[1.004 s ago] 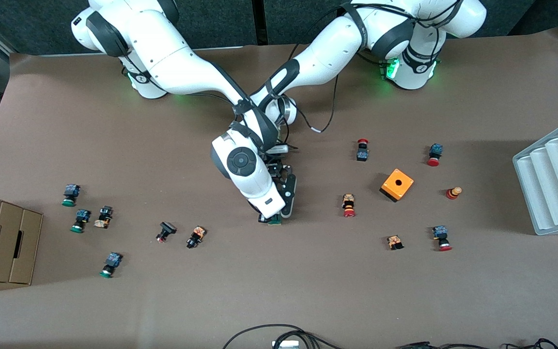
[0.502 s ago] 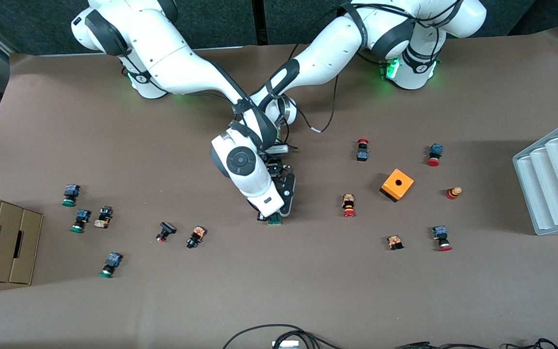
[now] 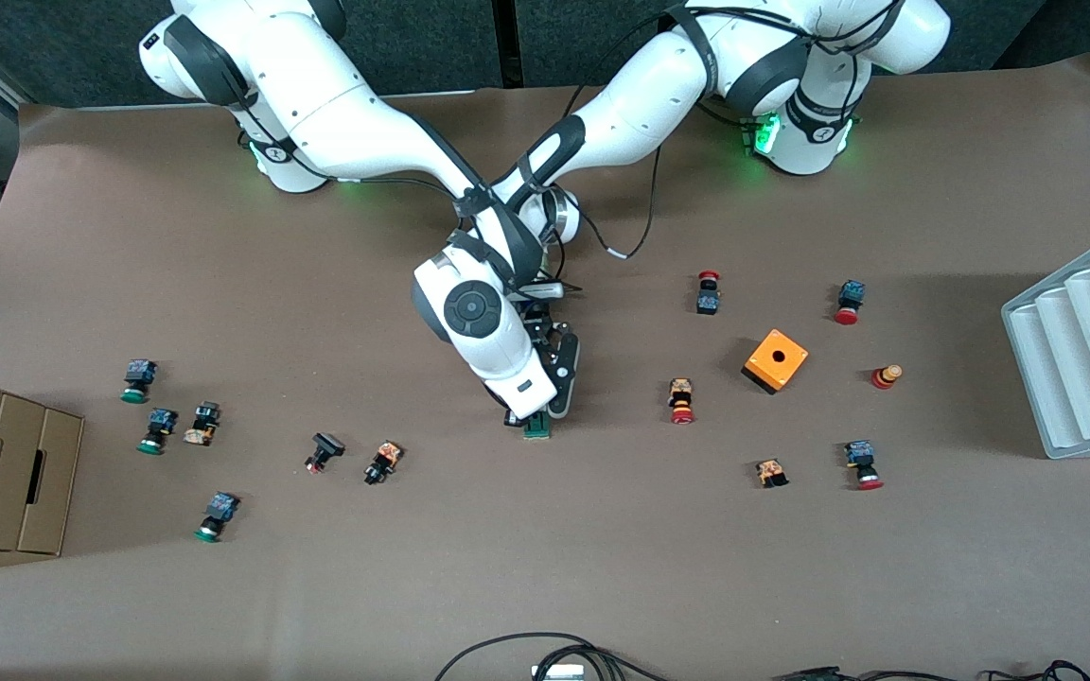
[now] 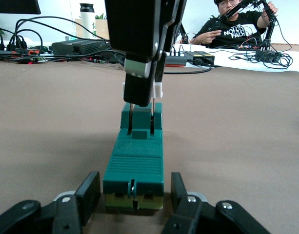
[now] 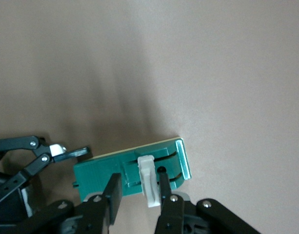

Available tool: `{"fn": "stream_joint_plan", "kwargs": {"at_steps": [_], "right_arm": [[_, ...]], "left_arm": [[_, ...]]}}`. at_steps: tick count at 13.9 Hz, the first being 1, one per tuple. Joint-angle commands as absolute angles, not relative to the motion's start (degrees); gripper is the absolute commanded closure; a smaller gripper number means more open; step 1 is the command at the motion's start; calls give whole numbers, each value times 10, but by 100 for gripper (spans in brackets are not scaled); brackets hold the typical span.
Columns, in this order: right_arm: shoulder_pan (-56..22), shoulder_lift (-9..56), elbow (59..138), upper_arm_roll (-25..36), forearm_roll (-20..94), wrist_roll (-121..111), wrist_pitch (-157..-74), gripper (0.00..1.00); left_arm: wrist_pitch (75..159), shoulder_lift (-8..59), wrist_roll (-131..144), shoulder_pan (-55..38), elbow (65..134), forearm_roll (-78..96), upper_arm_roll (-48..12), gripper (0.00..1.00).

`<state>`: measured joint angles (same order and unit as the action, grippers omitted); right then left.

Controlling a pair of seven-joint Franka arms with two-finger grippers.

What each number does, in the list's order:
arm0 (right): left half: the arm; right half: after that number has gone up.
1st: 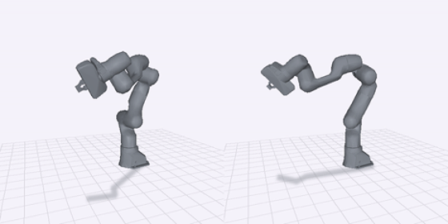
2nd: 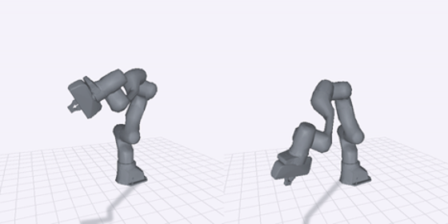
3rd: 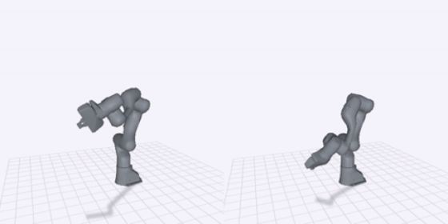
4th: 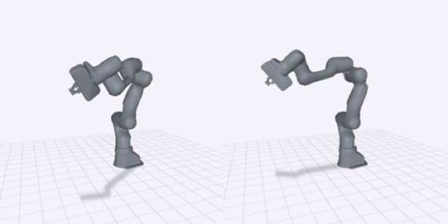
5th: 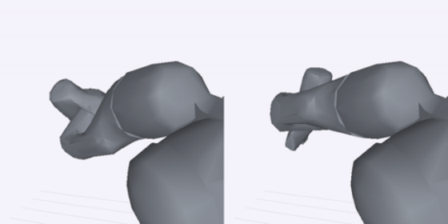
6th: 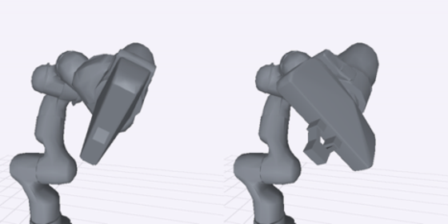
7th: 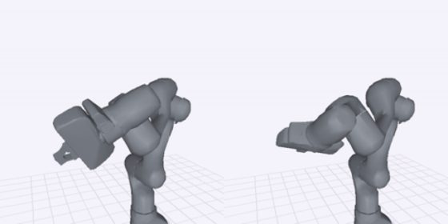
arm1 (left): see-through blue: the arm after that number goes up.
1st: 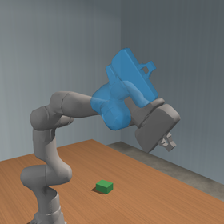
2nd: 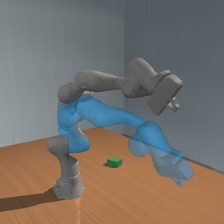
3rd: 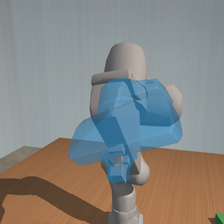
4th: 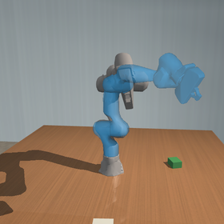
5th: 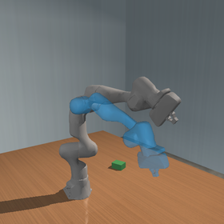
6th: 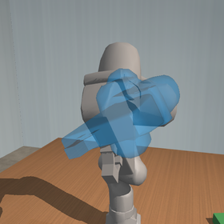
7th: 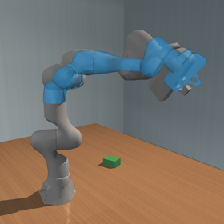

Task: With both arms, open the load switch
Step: 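Press the white handle fully down into the switch contacts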

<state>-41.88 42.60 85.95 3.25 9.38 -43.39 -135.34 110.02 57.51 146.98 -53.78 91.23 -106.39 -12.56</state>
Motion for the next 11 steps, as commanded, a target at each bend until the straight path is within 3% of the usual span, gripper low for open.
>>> {"fn": "stream_joint_plan", "kwargs": {"at_steps": [1,11], "right_arm": [[-425,400,884,31,107,-428,-1339,62],[-425,391,893,31,107,-427,-1330,62]], "left_arm": [[1123,600,1490,-544,904,-1060,-130,35],[1123,599,1490,-544,903,-1060,-131,35]]}}
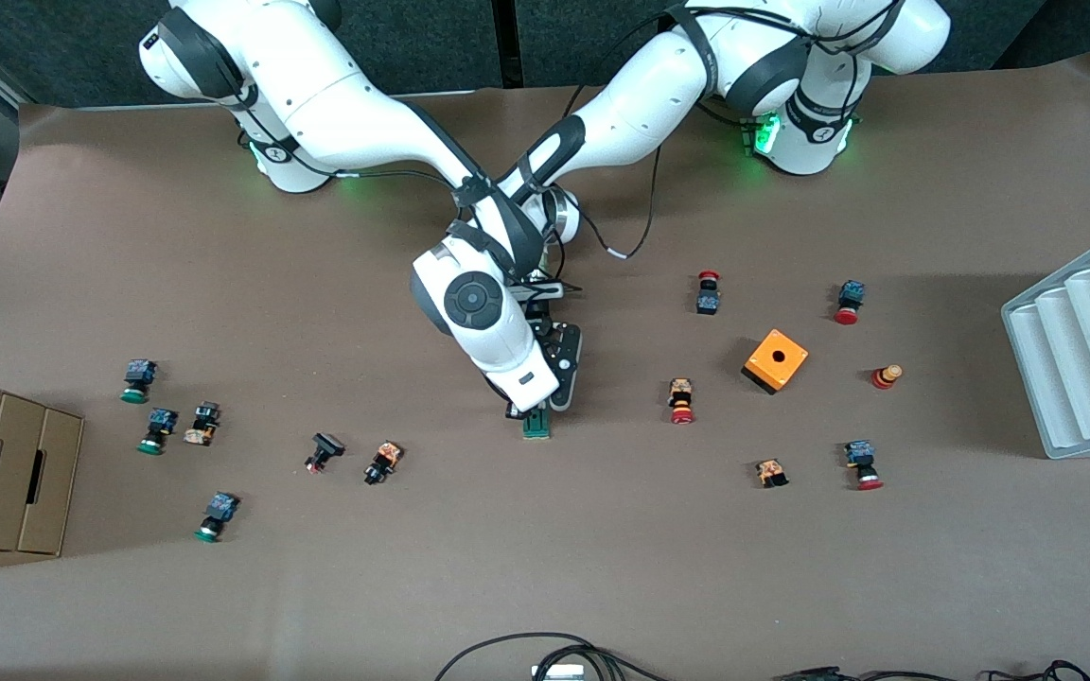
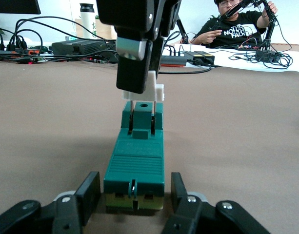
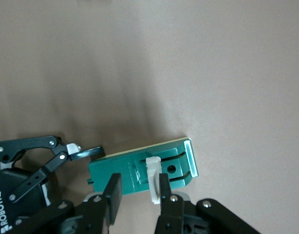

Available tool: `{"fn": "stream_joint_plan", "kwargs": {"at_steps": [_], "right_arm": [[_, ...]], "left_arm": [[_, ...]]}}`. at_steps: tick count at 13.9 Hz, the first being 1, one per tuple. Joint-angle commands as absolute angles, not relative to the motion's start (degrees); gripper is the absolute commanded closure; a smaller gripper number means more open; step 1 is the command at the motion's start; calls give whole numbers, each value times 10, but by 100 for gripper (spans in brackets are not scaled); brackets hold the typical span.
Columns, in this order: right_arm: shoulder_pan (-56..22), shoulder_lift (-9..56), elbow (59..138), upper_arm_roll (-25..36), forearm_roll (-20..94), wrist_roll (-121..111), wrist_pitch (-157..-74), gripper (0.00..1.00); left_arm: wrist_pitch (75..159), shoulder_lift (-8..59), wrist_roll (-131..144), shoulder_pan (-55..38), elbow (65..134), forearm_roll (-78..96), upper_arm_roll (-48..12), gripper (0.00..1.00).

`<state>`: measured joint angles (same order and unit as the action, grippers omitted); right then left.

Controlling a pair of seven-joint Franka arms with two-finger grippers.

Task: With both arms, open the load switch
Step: 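Press the white handle fully down into the switch contacts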

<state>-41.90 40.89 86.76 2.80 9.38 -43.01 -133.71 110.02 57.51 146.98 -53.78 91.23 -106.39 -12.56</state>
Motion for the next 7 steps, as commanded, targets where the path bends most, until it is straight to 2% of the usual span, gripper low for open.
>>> {"fn": "stream_joint_plan", "kwargs": {"at_steps": [1,7], "right_arm": [[-425,389,896,31,107,-426,-1330,62],[-428,387,899,31,105,-412,-1331,62]], "left_arm": [[1123,599,1490,-544,903,-1060,-131,35],[1123,599,1490,-544,903,-1060,-131,35]]}}
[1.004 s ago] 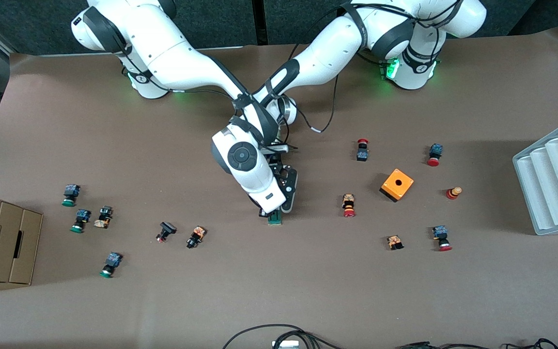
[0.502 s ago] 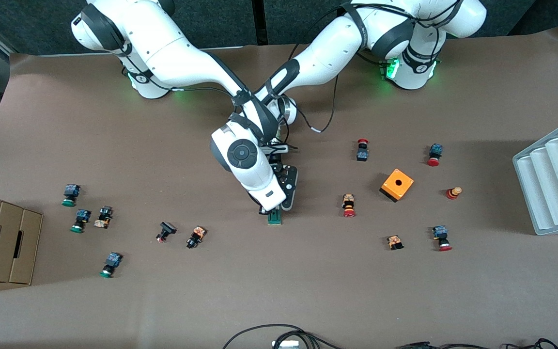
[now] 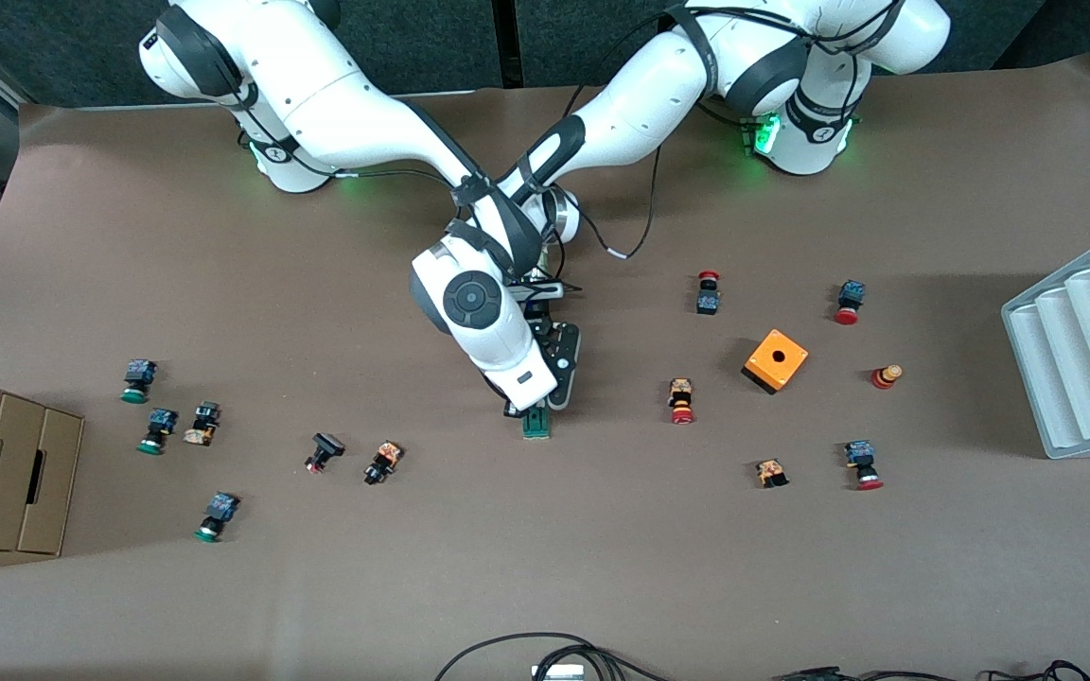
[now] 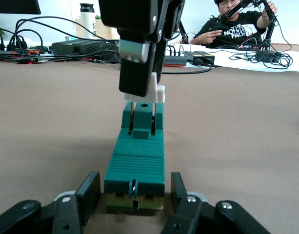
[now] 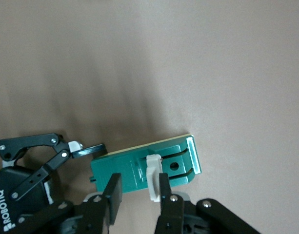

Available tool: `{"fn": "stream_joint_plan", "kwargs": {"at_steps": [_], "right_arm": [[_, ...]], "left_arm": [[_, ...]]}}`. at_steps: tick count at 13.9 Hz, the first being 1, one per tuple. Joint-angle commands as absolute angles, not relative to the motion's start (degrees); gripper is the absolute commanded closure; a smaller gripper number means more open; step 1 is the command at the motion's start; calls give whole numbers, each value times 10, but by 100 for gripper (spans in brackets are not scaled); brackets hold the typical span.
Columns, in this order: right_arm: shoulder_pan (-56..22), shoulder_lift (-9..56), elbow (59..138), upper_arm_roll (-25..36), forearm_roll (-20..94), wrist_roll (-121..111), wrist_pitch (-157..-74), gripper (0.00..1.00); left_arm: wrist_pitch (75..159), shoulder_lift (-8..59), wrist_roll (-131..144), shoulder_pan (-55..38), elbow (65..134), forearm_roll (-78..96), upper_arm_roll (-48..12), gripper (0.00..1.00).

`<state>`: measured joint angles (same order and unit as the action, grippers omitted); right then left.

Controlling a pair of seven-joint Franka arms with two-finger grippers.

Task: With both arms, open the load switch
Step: 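Press the white handle fully down into the switch contacts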

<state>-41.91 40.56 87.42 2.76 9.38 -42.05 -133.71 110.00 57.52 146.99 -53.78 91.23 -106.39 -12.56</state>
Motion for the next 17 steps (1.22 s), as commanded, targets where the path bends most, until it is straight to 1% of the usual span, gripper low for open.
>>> {"fn": "stream_joint_plan", "kwargs": {"at_steps": [1,13,17], "right_arm": [[-429,388,899,31,105,-411,-1332,62],[-439,388,901,31,103,-383,-1332,62],[-438,382,918,31,103,-383,-1336,61]], "left_arm": [[1123,599,1490,-544,903,-1060,-131,35],[1124,599,1489,-542,902,-1060,-131,35],[1125,599,1489,-542,901,-1060,-131,35]]}}
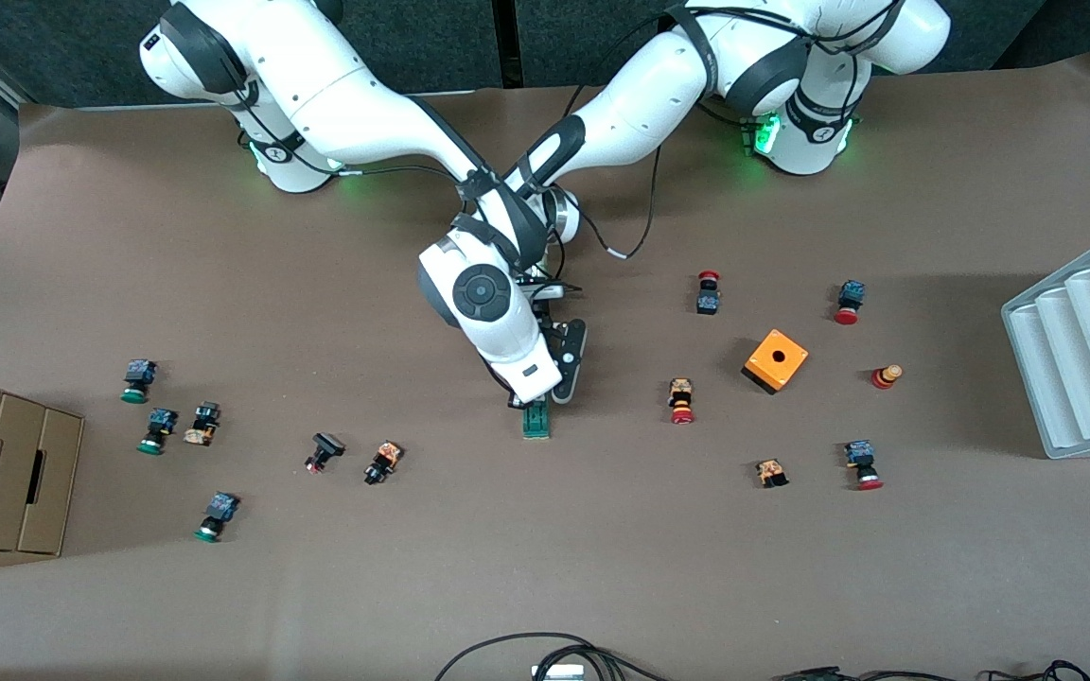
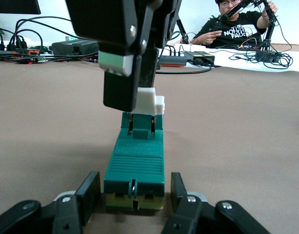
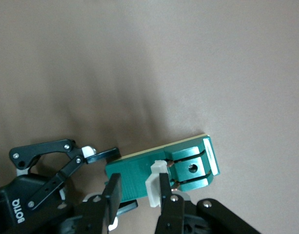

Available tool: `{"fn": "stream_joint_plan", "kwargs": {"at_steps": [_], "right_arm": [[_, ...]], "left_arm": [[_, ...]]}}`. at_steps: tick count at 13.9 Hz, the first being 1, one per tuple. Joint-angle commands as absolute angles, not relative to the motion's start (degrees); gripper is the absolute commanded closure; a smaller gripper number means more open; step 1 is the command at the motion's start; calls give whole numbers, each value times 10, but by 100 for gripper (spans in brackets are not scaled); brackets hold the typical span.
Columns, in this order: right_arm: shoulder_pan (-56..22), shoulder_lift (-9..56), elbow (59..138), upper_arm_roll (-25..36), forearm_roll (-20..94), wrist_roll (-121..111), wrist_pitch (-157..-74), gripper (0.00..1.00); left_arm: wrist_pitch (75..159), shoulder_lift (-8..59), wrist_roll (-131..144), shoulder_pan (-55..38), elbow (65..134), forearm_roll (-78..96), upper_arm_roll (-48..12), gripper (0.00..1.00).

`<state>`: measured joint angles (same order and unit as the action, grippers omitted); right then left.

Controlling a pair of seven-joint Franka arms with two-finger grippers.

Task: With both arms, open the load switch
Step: 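Press the white handle fully down into the switch contacts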

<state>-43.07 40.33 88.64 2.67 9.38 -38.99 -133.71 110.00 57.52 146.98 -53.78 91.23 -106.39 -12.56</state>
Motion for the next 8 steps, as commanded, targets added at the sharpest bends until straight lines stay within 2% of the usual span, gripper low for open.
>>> {"fn": "stream_joint_plan", "kwargs": {"at_steps": [1,8], "right_arm": [[-438,381,921,31,103,-383,-1335,61],[-439,373,934,31,102,-383,-1335,61]], "left_arm": [[1125,599,1489,-542,901,-1060,-131,35],[1125,599,1489,-542,901,-1060,-131,35]]}}
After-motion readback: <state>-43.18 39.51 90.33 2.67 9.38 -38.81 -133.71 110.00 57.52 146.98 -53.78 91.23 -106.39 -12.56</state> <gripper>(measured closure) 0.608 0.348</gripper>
